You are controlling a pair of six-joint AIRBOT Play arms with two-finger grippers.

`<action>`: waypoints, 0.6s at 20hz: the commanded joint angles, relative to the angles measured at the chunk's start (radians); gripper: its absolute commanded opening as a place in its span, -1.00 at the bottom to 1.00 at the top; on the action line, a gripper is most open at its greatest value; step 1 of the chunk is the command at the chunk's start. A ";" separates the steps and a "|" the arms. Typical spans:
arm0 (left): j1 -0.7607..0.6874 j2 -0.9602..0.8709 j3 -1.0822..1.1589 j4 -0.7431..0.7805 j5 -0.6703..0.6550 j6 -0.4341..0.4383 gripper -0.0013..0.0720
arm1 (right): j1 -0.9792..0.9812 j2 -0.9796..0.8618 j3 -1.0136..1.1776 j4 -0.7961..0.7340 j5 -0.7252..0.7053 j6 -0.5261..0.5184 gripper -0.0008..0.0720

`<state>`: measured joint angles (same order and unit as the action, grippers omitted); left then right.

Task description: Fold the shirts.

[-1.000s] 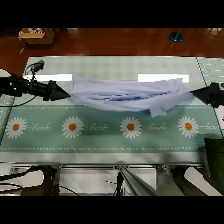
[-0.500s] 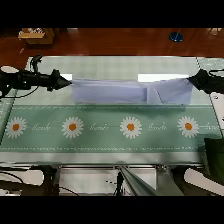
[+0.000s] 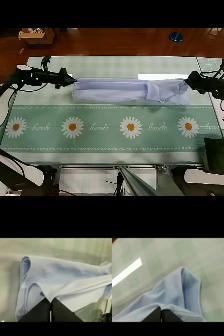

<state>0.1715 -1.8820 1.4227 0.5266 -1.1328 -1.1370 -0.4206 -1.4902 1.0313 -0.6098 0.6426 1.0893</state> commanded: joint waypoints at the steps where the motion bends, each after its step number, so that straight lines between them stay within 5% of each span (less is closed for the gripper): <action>1: -0.002 -0.049 0.011 -0.004 -0.002 -0.001 -0.58 | 0.013 -0.045 0.006 0.002 -0.010 0.000 -0.51; 2: 0.002 -0.048 0.012 -0.004 -0.002 -0.001 -0.16 | 0.012 -0.039 0.006 0.001 -0.007 -0.009 -0.12; 3: 0.014 -0.044 0.016 -0.003 -0.010 -0.001 0.05 | 0.004 -0.024 0.011 -0.015 0.005 -0.024 0.06; 7: 0.134 -0.040 0.087 -0.003 -0.187 -0.015 0.04 | -0.097 0.050 0.099 -0.336 0.168 0.078 0.12; 9: 0.181 -0.033 0.098 -0.002 -0.266 -0.042 -0.18 | -0.149 0.047 0.144 -0.480 0.312 0.170 0.43; 12: 0.193 -0.010 0.098 0.030 -0.311 -0.046 -0.18 | -0.195 0.021 0.146 -0.431 0.407 0.179 0.72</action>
<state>0.3363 -1.9079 1.5108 0.5362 -1.3613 -1.1706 -0.5678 -1.4578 1.1557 -0.9920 0.9150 1.2148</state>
